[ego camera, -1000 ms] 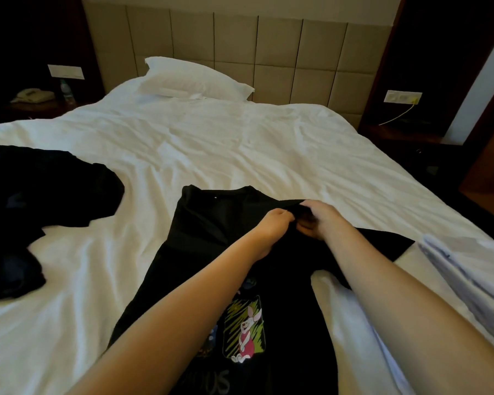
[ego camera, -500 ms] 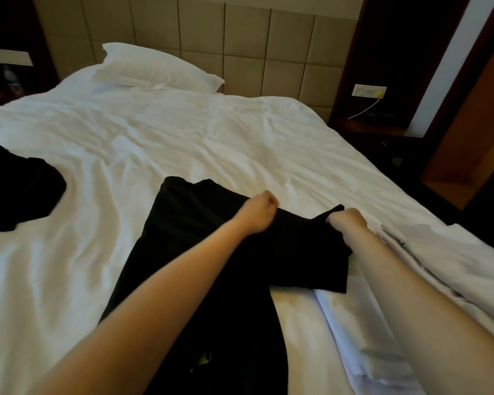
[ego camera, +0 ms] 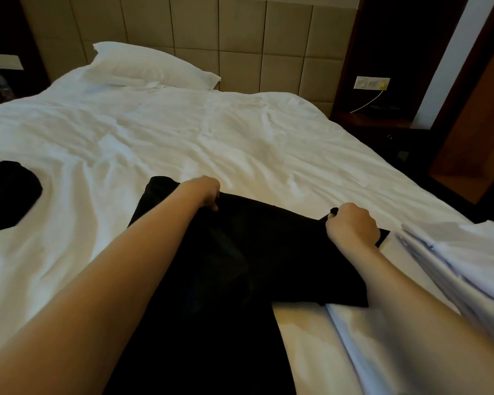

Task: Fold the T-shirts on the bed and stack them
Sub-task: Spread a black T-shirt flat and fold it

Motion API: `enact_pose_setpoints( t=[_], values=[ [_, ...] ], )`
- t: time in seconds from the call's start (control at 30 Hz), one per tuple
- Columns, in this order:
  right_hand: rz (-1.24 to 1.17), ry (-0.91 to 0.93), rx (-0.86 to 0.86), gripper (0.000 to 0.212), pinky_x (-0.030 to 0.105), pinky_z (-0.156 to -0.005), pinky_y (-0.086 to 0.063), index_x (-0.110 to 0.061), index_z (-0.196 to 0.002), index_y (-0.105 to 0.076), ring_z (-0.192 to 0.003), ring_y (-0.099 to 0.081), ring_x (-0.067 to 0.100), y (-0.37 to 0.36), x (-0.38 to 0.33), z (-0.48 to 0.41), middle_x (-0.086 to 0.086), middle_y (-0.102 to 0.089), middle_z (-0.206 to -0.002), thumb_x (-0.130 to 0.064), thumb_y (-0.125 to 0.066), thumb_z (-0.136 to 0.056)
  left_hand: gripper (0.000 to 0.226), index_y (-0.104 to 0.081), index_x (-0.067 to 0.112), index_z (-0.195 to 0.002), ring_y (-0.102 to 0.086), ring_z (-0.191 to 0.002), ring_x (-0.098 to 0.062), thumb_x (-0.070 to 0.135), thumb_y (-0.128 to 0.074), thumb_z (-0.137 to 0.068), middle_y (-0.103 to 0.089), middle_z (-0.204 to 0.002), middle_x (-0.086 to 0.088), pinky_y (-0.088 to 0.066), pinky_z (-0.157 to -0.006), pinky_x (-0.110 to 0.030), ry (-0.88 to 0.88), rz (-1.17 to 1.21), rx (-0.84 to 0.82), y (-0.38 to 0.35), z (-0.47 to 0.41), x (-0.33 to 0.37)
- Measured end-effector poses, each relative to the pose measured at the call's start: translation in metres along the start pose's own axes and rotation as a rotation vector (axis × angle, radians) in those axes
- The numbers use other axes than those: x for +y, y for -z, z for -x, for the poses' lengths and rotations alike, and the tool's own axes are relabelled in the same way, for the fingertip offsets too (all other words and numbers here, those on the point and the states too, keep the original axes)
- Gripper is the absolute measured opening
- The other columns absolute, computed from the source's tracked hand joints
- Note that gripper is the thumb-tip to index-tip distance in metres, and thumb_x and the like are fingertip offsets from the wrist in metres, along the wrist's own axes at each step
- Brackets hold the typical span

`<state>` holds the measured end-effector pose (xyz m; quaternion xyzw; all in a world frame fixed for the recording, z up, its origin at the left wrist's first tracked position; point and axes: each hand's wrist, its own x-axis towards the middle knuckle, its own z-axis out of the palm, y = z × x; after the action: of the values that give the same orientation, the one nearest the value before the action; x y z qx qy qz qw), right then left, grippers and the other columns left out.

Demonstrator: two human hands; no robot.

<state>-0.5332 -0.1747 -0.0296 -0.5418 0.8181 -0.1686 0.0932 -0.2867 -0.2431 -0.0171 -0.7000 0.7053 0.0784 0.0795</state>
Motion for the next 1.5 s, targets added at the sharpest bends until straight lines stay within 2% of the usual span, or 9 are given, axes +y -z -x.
enact_pose_setpoints(
  t=[0.13, 0.27, 0.63, 0.83, 0.97, 1.13, 1.33, 1.43, 1.5],
  values=[
    [-0.024, 0.052, 0.087, 0.024, 0.030, -0.064, -0.035, -0.001, -0.100, -0.057, -0.075, -0.046, 0.026, 0.003, -0.002, -0.004, 0.012, -0.053, -0.085, -0.019, -0.040, -0.101, 0.009, -0.055, 0.000, -0.086, -0.060, -0.093, -0.034, 0.004, -0.051, -0.093, -0.050, -0.076, -0.011, -0.044, -0.076, -0.035, 0.051, 0.143, 0.369, 0.005, -0.012, -0.002],
    [-0.007, 0.039, 0.155, 0.023, 0.031, -0.065, -0.035, 0.000, -0.106, -0.055, -0.075, -0.044, 0.025, 0.002, -0.001, -0.016, 0.015, -0.057, -0.093, -0.016, -0.040, -0.101, 0.014, -0.053, 0.000, -0.100, -0.054, -0.093, -0.035, -0.004, -0.040, -0.094, -0.051, -0.092, -0.015, -0.035, -0.069, -0.033, 0.054, 0.254, 0.584, -0.005, -0.029, 0.010],
    [-0.236, -0.076, -0.036, 0.048, 0.030, -0.061, -0.039, -0.001, -0.125, -0.035, -0.079, -0.054, 0.026, 0.008, 0.010, -0.001, 0.010, -0.052, -0.091, -0.021, -0.059, -0.088, 0.045, -0.031, 0.007, -0.142, -0.041, -0.124, -0.034, 0.008, -0.037, -0.097, -0.020, -0.151, -0.016, -0.040, -0.093, -0.037, -0.084, 0.228, 0.422, -0.061, -0.017, 0.033],
    [-0.304, 0.005, 0.020, 0.050, 0.029, -0.057, -0.036, -0.006, -0.134, -0.028, -0.075, -0.049, 0.024, 0.012, 0.016, 0.012, 0.007, -0.047, -0.082, 0.001, -0.048, -0.089, 0.052, -0.021, 0.009, -0.147, -0.025, -0.137, -0.037, 0.019, -0.037, -0.099, -0.014, -0.153, -0.020, -0.027, -0.109, -0.040, -0.123, 0.350, 0.302, -0.057, 0.038, 0.052],
    [-0.155, 0.016, 0.100, 0.050, 0.034, -0.068, -0.036, -0.006, -0.133, -0.028, -0.100, -0.056, 0.038, 0.016, 0.028, 0.031, 0.019, -0.052, -0.121, -0.015, -0.055, -0.092, 0.050, -0.029, 0.011, -0.143, -0.034, -0.129, -0.035, 0.018, -0.044, -0.096, -0.027, -0.144, -0.018, -0.035, -0.103, -0.039, -0.133, 0.396, 0.164, -0.052, 0.082, 0.041],
    [-0.212, 0.015, 0.206, 0.045, 0.036, -0.067, -0.036, -0.002, -0.129, -0.031, -0.104, -0.055, 0.039, 0.018, 0.020, 0.069, 0.019, -0.045, -0.127, -0.020, -0.053, -0.093, 0.030, -0.046, 0.012, -0.121, -0.052, -0.105, -0.023, 0.021, -0.053, -0.093, -0.048, -0.121, -0.010, -0.046, -0.088, -0.031, -0.099, 0.519, 0.125, -0.053, 0.133, 0.031],
    [-0.532, -0.350, -0.015, 0.066, 0.041, -0.089, -0.043, -0.002, -0.137, -0.024, -0.120, -0.047, 0.039, 0.020, 0.018, 0.087, 0.019, -0.037, -0.137, -0.030, -0.060, -0.089, 0.019, -0.048, 0.018, -0.108, -0.058, -0.084, -0.014, 0.027, -0.055, -0.092, -0.056, -0.097, -0.001, -0.052, -0.078, -0.028, -0.134, 0.545, -0.004, -0.059, 0.181, 0.047],
    [-0.752, -0.450, -0.126, 0.044, 0.039, -0.081, -0.053, 0.001, -0.126, -0.044, -0.100, -0.061, 0.036, 0.029, 0.027, 0.073, 0.017, -0.055, -0.121, -0.025, -0.054, -0.092, 0.028, -0.047, 0.016, -0.113, -0.057, -0.088, -0.018, 0.029, -0.058, -0.090, -0.054, -0.099, -0.001, -0.050, -0.079, -0.031, -0.231, 0.487, 0.126, -0.057, 0.187, 0.069],
    [-0.915, -0.501, -0.243, 0.023, 0.032, -0.053, -0.055, 0.001, -0.106, -0.053, -0.071, -0.062, 0.033, 0.033, 0.034, 0.067, 0.017, -0.060, -0.104, -0.018, -0.051, -0.094, 0.039, -0.044, 0.015, -0.120, -0.054, -0.099, -0.021, 0.028, -0.061, -0.087, -0.050, -0.111, -0.004, -0.048, -0.083, -0.032, -0.312, 0.459, 0.180, -0.057, 0.183, 0.088]
  ],
)
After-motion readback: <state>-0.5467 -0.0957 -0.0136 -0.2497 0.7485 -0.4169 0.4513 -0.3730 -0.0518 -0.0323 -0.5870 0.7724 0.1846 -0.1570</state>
